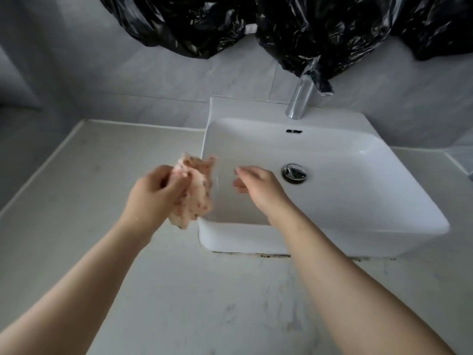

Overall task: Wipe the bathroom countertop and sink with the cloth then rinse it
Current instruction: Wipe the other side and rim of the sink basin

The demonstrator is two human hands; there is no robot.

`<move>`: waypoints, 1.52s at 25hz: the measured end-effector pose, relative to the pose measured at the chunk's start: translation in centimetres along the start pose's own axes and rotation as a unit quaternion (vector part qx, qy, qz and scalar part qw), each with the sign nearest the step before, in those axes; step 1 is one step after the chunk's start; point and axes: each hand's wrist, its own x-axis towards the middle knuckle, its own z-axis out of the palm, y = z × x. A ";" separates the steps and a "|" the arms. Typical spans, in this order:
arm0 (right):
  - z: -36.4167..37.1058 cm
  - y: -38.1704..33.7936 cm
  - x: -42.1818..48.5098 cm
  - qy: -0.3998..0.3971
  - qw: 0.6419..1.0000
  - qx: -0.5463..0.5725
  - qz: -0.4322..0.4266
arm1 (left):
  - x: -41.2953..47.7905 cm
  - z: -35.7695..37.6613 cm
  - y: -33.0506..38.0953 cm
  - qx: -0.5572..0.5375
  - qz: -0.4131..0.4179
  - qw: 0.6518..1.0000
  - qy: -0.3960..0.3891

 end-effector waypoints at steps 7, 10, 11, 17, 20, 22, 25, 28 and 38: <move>0.2 3.2 1.0 -0.052 0.958 -0.282 0.006 | -3.0 2.9 -4.9 -0.037 -0.181 0.982 0.028; 0.2 3.1 1.1 -0.060 0.956 -0.286 -0.001 | -3.2 7.6 -4.2 -0.187 -0.253 0.947 0.059; 0.2 3.1 1.1 -0.058 0.956 -0.286 0.004 | -3.1 8.2 -4.0 -0.197 -0.273 0.939 0.065; 0.1 2.9 0.6 -0.046 0.959 -0.278 -0.015 | -6.2 8.8 -4.7 -0.254 -0.296 0.921 -0.002; 0.1 2.9 0.4 -0.033 0.963 -0.268 -0.021 | -4.5 8.8 -5.7 -0.054 -0.311 0.949 0.027; 0.0 3.0 0.4 -0.031 0.962 -0.269 -0.026 | -3.8 7.5 -6.0 0.133 -0.239 0.959 0.071; -0.1 3.2 0.6 -0.028 0.964 -0.264 -0.030 | -3.8 5.9 -5.6 0.108 -0.170 0.976 0.087; -0.1 3.4 0.8 -0.025 0.965 -0.260 -0.033 | -3.6 5.1 -4.5 -0.228 -0.315 0.918 0.084; 0.0 3.6 1.1 -0.035 0.968 -0.246 -0.021 | -4.5 10.2 -0.8 -0.427 -0.393 0.800 0.150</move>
